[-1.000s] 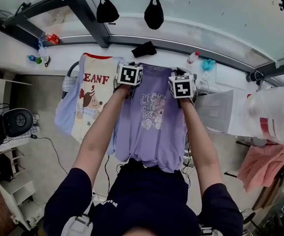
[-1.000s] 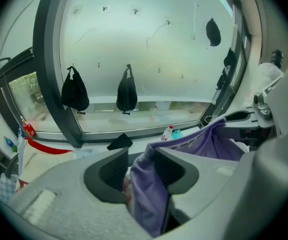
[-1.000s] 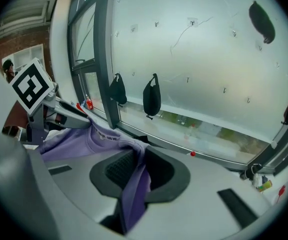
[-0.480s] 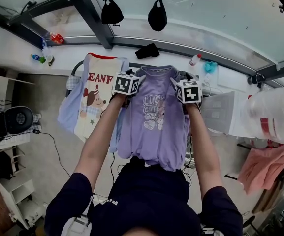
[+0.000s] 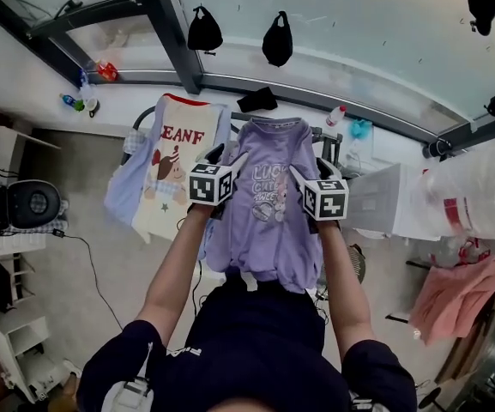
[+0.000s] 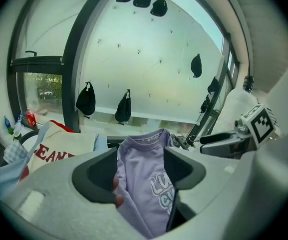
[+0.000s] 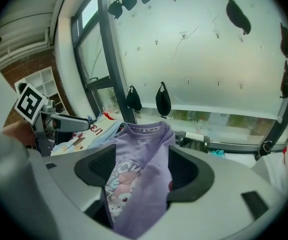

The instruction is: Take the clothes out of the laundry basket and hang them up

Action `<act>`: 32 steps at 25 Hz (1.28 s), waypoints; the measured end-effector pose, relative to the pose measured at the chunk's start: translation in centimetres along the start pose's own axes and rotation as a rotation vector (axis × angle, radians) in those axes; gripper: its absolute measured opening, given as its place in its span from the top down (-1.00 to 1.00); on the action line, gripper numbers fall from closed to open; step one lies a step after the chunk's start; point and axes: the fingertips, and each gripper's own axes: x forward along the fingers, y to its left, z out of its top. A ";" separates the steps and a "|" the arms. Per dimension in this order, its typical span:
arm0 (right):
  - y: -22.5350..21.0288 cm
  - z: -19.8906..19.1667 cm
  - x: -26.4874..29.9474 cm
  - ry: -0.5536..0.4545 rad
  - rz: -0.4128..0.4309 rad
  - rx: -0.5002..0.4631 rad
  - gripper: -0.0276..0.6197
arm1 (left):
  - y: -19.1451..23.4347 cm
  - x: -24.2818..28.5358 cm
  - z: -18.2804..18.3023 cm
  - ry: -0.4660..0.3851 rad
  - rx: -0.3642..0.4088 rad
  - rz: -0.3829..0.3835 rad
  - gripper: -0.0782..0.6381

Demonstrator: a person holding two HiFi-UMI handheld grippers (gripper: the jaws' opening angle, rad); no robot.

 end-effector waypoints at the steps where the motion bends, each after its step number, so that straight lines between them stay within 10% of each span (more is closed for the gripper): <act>1: 0.8 -0.4 -0.8 -0.005 0.005 0.001 -0.10 | -0.4 -1.2 -0.2 -0.014 -0.004 0.001 -0.04; 22: 13.4 -12.2 -17.6 -0.108 0.005 0.096 -0.18 | -7.9 -23.0 -11.4 -0.147 -0.127 -0.134 0.17; 32: 15.2 -16.2 -25.7 -0.170 0.086 0.020 -0.18 | -14.3 -29.5 -15.8 -0.214 -0.090 -0.067 0.17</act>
